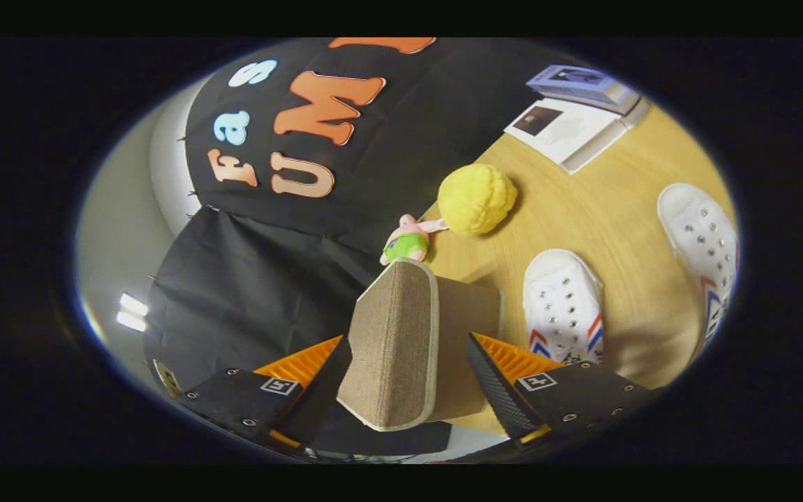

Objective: Open the storage box then place both shoes into the box .Put the left shoe in first, then the right shoe, with the right side of both shoes facing outward in a uniform manner.

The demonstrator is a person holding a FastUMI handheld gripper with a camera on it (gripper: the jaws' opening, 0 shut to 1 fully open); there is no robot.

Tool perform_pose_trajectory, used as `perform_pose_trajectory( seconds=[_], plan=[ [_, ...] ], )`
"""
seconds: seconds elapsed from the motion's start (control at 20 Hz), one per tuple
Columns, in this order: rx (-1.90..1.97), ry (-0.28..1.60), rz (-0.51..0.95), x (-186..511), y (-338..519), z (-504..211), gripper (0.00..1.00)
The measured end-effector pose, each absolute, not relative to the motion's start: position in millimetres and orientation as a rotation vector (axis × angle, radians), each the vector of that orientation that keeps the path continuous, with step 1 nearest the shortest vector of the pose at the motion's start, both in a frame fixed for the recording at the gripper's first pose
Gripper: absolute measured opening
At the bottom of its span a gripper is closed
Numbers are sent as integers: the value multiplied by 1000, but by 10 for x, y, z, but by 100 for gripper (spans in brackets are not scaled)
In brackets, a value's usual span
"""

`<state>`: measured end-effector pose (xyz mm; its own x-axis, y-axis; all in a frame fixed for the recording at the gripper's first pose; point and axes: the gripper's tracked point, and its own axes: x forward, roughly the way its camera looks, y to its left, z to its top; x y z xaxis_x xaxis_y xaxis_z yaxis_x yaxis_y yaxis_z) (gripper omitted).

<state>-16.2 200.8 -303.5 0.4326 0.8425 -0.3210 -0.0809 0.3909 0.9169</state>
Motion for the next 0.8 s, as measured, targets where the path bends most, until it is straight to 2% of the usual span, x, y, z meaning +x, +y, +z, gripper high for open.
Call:
perform_pose_trajectory(
  seconds=[0.8],
  plan=[
    [1141,1120,902,-340,2615,-3167,98]
  ],
)
